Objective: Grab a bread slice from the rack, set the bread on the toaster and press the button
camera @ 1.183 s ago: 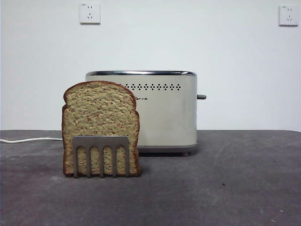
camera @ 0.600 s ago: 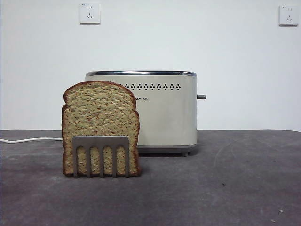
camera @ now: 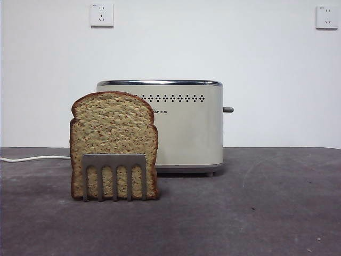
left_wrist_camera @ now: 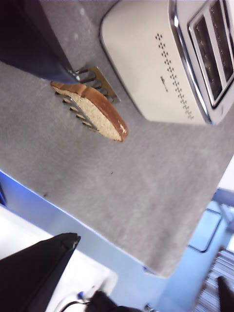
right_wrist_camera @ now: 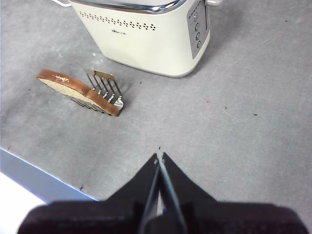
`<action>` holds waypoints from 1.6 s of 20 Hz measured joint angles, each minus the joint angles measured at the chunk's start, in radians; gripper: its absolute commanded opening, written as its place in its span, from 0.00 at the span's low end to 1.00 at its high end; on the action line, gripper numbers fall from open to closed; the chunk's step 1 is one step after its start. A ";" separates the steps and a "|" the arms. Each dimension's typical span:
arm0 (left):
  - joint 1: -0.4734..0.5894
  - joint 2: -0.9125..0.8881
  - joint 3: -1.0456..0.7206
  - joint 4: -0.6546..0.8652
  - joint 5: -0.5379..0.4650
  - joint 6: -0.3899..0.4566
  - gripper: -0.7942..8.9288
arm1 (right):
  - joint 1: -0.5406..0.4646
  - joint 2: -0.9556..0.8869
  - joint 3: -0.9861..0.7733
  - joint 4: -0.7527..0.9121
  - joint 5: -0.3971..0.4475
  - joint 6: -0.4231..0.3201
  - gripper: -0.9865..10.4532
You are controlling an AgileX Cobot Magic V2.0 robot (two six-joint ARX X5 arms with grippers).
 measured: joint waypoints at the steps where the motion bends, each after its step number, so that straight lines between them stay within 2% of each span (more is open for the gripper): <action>1: -0.031 0.032 0.021 0.000 -0.032 0.023 0.70 | 0.000 0.000 0.000 0.000 0.000 0.000 0.08; 7: -0.246 0.300 0.153 0.020 -0.239 0.162 0.70 | 0.000 0.000 0.000 0.000 0.000 0.000 0.08; 13: -0.430 0.568 0.187 0.078 -0.487 0.321 0.70 | 0.000 0.000 0.000 0.000 0.000 0.000 0.08; 18: -0.472 0.715 0.187 0.198 -0.554 0.410 0.70 | 0.000 0.000 0.000 0.000 0.000 0.000 0.08; 21: -0.472 0.785 0.187 0.211 -0.562 0.442 0.67 | 0.000 0.000 0.000 0.000 0.000 0.000 0.08; 23: -0.472 0.824 0.187 0.211 -0.562 0.450 0.53 | 0.000 0.000 0.000 0.000 0.000 0.000 0.08; 27: -0.472 0.836 0.187 0.218 -0.562 0.453 0.15 | 0.000 0.000 0.000 0.000 0.000 0.000 0.08; 29: -0.472 0.836 0.187 0.218 -0.562 0.453 0.07 | 0.000 0.000 0.000 -0.001 0.000 0.000 0.08; 32: -0.472 0.836 0.187 0.219 -0.561 0.453 0.07 | 0.000 0.000 0.000 -0.001 0.000 0.000 0.08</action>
